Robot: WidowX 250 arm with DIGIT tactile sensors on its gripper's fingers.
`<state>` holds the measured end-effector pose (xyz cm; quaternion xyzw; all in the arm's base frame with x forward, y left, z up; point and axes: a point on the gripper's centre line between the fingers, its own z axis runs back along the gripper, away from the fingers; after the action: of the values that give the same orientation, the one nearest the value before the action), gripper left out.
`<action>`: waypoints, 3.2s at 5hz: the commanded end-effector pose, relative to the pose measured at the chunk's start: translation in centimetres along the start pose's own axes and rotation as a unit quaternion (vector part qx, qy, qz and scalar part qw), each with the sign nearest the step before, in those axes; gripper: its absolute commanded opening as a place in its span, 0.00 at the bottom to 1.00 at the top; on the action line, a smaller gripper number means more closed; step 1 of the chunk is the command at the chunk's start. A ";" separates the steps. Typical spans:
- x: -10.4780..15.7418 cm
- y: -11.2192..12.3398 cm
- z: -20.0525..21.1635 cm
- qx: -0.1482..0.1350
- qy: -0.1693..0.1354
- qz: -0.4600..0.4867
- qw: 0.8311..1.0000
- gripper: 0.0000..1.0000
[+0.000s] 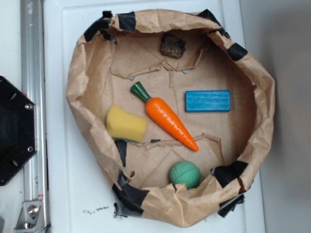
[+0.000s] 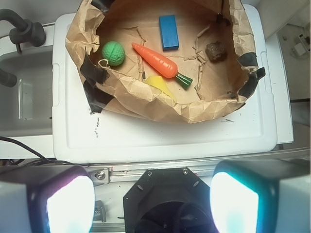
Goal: Grab the rock.
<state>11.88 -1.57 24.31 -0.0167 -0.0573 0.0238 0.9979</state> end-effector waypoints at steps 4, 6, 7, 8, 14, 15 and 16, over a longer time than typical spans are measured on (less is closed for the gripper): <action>12.1 2.4 -7.1 -0.010 -0.102 0.305 0.947 1.00; 13.8 7.1 -14.5 0.118 -0.085 0.510 0.848 1.00; 13.8 7.1 -14.5 0.118 -0.085 0.510 0.848 1.00; 13.8 7.1 -14.5 0.118 -0.085 0.510 0.848 1.00; 12.9 11.2 -19.6 0.150 -0.192 0.607 0.756 1.00; 12.6 12.4 -19.8 0.149 -0.183 0.619 0.749 1.00; 12.3 13.2 -19.6 0.146 -0.178 0.625 0.746 1.00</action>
<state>26.60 9.61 3.81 0.1166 -0.1818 0.6373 0.7397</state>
